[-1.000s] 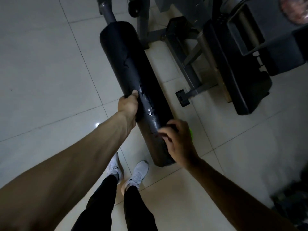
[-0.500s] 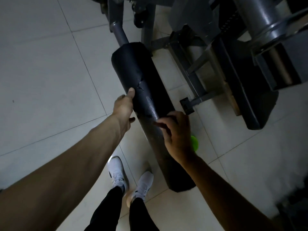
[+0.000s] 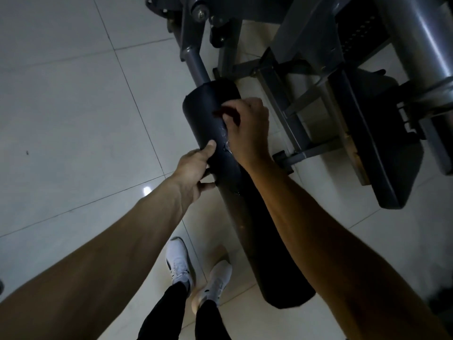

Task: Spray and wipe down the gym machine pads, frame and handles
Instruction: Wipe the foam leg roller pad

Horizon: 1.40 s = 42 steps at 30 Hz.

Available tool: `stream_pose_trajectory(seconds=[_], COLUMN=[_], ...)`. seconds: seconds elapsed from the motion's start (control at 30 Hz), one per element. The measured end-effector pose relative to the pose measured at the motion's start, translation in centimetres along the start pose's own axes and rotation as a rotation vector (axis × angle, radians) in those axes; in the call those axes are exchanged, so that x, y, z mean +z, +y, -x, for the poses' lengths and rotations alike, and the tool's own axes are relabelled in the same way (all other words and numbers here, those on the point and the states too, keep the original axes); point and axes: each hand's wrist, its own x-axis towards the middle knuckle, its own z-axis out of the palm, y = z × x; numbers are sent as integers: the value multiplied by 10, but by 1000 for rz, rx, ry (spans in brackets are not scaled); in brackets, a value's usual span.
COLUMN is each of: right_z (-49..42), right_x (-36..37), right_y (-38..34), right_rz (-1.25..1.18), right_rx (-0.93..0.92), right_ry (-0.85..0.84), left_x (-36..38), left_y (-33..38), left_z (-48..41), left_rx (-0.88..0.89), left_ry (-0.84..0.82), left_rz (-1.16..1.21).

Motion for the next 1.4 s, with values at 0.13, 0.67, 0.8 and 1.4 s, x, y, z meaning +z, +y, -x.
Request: stream_pose_trajectory(seconds=[0.13, 0.67, 0.8, 1.4], right_z=[74, 18, 47, 84], right_x=[-28, -10, -19, -45], right_y=[20, 7, 16, 38], right_rz=[50, 111, 85, 31], right_rx=[-85, -203, -153, -143], right_ry=[-110, -151, -149, -192], left_x=[-3, 2, 5, 25], left_y=[3, 14, 10, -78], left_z=[0, -3, -3, 35], left_rx=[-12, -48, -25, -84], left_ry=[-17, 54, 77, 26], left_rz=[4, -15, 6, -40])
